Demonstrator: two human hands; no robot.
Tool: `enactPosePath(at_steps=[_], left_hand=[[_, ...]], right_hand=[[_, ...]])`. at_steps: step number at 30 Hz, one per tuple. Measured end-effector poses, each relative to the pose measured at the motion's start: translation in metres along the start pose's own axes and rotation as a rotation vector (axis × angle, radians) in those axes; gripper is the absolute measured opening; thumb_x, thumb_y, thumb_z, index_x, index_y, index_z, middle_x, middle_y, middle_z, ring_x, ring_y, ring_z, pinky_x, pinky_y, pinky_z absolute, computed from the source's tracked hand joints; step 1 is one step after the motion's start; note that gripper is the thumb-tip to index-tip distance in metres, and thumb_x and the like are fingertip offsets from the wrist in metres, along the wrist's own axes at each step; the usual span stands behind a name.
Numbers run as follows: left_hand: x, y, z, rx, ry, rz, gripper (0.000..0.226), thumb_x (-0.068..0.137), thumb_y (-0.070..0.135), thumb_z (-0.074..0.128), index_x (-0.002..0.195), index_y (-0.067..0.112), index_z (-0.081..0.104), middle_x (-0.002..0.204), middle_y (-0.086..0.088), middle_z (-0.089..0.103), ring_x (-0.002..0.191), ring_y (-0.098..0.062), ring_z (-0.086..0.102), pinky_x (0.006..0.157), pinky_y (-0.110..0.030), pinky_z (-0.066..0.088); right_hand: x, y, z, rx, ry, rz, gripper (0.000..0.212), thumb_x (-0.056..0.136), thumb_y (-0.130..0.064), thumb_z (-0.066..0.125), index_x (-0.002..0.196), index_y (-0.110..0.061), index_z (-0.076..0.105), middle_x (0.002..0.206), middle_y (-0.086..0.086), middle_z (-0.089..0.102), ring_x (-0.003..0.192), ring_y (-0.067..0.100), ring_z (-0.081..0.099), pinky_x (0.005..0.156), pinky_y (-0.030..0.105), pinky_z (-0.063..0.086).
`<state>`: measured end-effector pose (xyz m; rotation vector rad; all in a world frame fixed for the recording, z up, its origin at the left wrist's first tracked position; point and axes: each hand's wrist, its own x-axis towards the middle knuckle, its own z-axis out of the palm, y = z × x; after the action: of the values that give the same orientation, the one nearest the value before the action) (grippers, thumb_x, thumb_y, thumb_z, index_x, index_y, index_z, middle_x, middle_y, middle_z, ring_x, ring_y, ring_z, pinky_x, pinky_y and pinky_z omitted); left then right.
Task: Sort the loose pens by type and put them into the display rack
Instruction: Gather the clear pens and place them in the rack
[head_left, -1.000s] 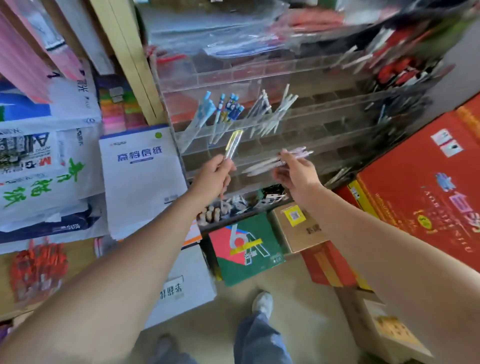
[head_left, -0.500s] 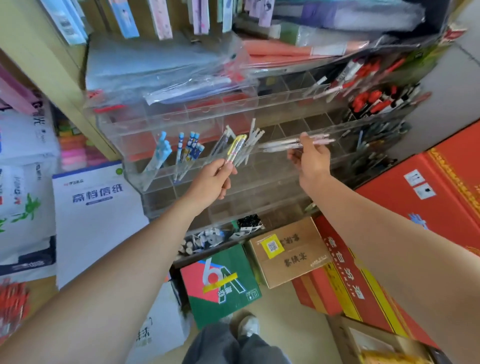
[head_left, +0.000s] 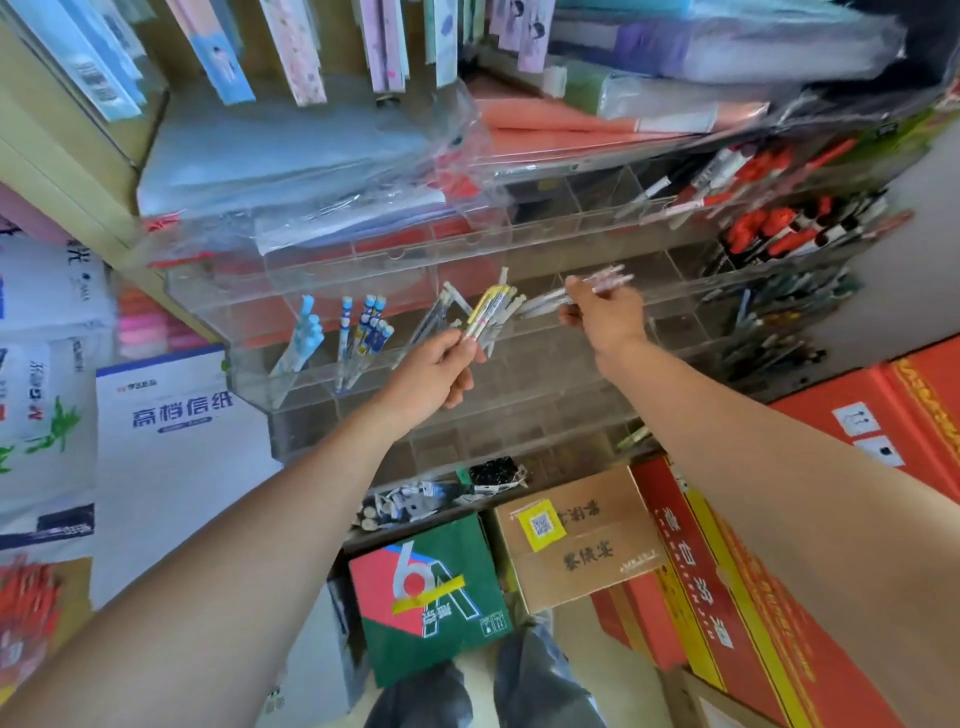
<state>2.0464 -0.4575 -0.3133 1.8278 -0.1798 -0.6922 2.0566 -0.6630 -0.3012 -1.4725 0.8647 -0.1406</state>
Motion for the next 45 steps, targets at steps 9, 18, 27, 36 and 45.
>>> enactPosePath(at_steps=[9, 18, 27, 36, 45], left_hand=[[0.012, 0.015, 0.027, -0.045, 0.082, -0.033, 0.021, 0.102, 0.023, 0.041, 0.095, 0.013, 0.059, 0.068, -0.004, 0.054, 0.054, -0.012, 0.049, 0.053, -0.026, 0.043], [0.023, 0.034, 0.051, -0.021, -0.019, -0.003, 0.024, 0.102, 0.027, 0.040, 0.095, 0.013, 0.058, 0.064, -0.001, 0.047, 0.053, -0.014, 0.042, 0.055, -0.027, 0.042], [0.037, 0.040, 0.056, 0.287, 0.117, 0.020, 0.027, 0.098, 0.024, 0.048, 0.124, 0.016, 0.049, 0.085, -0.007, 0.064, 0.078, -0.024, 0.062, 0.078, -0.041, 0.051], [0.042, 0.043, 0.057, 0.476, 0.179, 0.008, 0.037, 0.098, 0.019, 0.046, 0.134, 0.025, 0.045, 0.090, -0.009, 0.066, 0.079, -0.025, 0.063, 0.079, -0.045, 0.052], [0.042, 0.036, 0.063, 0.496, 0.229, 0.002, 0.036, 0.097, 0.015, 0.048, 0.132, 0.016, 0.052, 0.102, -0.010, 0.064, 0.089, -0.023, 0.062, 0.085, -0.035, 0.050]], right_hand=[[0.014, -0.005, -0.012, -0.090, -0.223, 0.012, 0.035, 0.083, -0.001, 0.069, 0.116, 0.006, 0.059, 0.092, 0.009, 0.062, 0.081, 0.016, 0.061, 0.070, 0.020, 0.057], [-0.003, -0.003, -0.034, -0.108, -0.466, -0.219, 0.029, 0.088, -0.032, 0.066, 0.104, -0.008, 0.063, 0.071, -0.005, 0.058, 0.058, 0.009, 0.049, 0.053, 0.020, 0.039], [0.017, -0.020, -0.056, 0.043, -0.294, -0.177, 0.011, 0.095, -0.018, 0.059, 0.088, -0.009, 0.063, 0.068, 0.002, 0.061, 0.058, 0.009, 0.056, 0.058, 0.022, 0.050], [0.053, -0.031, -0.071, -0.014, 0.060, -0.235, 0.016, 0.094, -0.017, 0.061, 0.079, -0.013, 0.054, 0.067, 0.000, 0.059, 0.053, 0.012, 0.059, 0.058, 0.022, 0.053], [0.052, -0.004, -0.054, -0.216, -0.057, -0.053, 0.012, 0.087, -0.012, 0.068, 0.076, -0.013, 0.062, 0.074, 0.007, 0.065, 0.073, 0.021, 0.065, 0.084, 0.045, 0.057]])
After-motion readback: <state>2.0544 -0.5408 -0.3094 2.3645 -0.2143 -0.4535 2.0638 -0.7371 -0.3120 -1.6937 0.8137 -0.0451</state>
